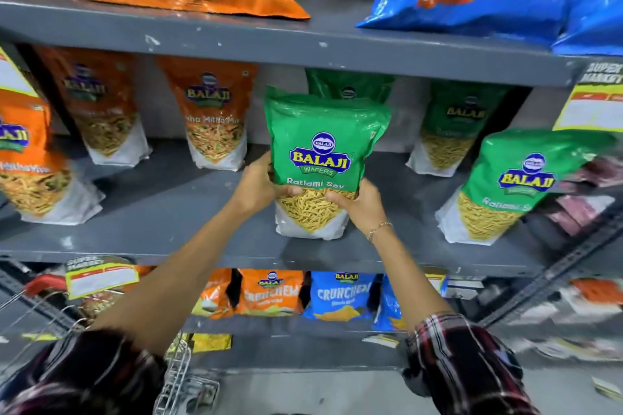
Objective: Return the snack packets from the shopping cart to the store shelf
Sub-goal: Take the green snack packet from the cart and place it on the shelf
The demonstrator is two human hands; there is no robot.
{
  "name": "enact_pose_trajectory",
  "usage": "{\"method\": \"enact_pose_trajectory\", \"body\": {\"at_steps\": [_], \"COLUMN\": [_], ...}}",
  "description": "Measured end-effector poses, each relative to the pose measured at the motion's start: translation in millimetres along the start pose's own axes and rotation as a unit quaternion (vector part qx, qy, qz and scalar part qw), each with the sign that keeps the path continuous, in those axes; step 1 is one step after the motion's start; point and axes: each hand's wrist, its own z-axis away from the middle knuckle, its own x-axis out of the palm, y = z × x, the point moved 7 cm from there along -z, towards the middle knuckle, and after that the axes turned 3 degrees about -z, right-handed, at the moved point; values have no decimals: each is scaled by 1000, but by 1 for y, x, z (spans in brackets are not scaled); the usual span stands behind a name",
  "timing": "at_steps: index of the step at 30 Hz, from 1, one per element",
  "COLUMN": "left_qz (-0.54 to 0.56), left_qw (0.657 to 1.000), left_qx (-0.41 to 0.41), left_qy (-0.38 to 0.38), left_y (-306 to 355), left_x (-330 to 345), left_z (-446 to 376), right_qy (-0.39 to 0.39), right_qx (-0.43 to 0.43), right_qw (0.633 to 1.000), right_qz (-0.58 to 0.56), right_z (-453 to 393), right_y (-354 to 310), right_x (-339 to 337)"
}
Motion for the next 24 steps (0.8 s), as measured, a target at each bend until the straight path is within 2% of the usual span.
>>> {"method": "enact_pose_trajectory", "body": {"at_steps": [10,15,17,20,21,22,24], "left_qz": [-44,-45,-34,-31,-31,-28,-32], "left_qw": [999,999,998,999,998,997,992], "left_qx": [7,-14,-30,-37,-40,-45,-57], "left_qy": [21,-28,-39,2,30,59,108], "left_y": [-8,-14,-17,-22,-25,-31,-47], "left_x": [-7,-4,-3,-13,-21,-32,-54], "left_z": [4,6,12,31,42,55,90], "right_qy": [-16,-41,-3,172,199,190,109], "right_qx": [-1,25,22,-56,-89,-118,-162], "right_qw": [1000,998,999,983,976,974,980], "right_qz": [-24,-26,-25,1,14,21,27], "right_z": [-1,5,14,46,59,70,88], "right_y": [5,10,11,7,4,0,-7], "right_x": [12,12,7,-8,-4,10,56]}}
